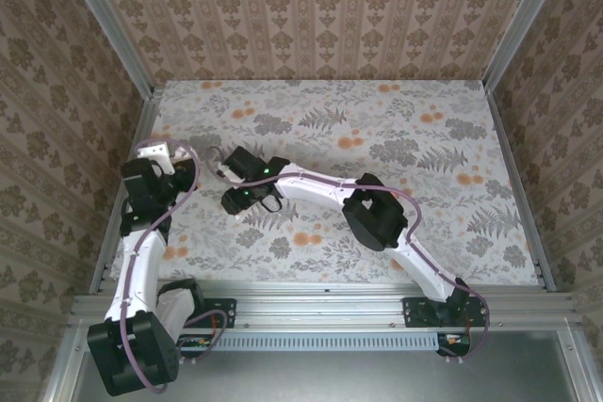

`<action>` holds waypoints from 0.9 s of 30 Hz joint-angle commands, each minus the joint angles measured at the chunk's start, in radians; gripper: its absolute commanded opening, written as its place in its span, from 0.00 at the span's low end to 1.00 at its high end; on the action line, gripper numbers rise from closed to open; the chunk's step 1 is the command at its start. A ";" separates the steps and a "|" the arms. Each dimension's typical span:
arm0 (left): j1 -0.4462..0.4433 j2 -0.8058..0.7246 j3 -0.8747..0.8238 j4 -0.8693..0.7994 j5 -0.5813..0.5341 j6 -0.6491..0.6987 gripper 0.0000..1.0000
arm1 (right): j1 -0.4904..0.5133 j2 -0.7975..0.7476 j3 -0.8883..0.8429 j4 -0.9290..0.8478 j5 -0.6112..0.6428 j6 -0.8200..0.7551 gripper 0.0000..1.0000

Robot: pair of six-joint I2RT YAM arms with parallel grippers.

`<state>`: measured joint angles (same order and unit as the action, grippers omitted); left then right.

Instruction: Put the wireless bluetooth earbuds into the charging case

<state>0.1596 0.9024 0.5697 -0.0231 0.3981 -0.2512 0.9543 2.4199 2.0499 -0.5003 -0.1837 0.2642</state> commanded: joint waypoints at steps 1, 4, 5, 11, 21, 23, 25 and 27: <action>0.011 0.003 -0.009 0.007 0.008 -0.005 0.03 | 0.013 0.031 0.039 0.005 0.008 -0.012 0.48; 0.011 0.004 -0.010 0.011 0.010 -0.005 0.03 | 0.021 0.043 0.041 -0.003 0.012 -0.022 0.48; 0.011 0.003 -0.011 0.011 0.010 -0.005 0.03 | 0.022 0.044 0.041 -0.007 0.013 -0.023 0.48; 0.011 0.006 -0.011 0.013 0.013 -0.002 0.03 | 0.033 0.048 0.033 -0.026 0.015 -0.035 0.48; 0.012 0.007 -0.011 0.015 0.018 0.000 0.03 | 0.046 0.064 0.033 -0.074 0.048 -0.051 0.46; 0.011 0.008 -0.011 0.017 0.019 0.000 0.03 | 0.047 0.065 0.030 -0.082 0.062 -0.058 0.45; 0.011 0.007 -0.012 0.017 0.021 0.000 0.03 | 0.049 0.065 0.028 -0.087 0.073 -0.063 0.44; 0.012 0.008 -0.012 0.017 0.021 0.000 0.03 | 0.049 0.065 0.023 -0.092 0.077 -0.066 0.41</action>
<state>0.1600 0.9039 0.5667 -0.0227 0.3996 -0.2512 0.9962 2.4641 2.0579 -0.5354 -0.1413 0.2173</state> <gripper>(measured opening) 0.195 0.415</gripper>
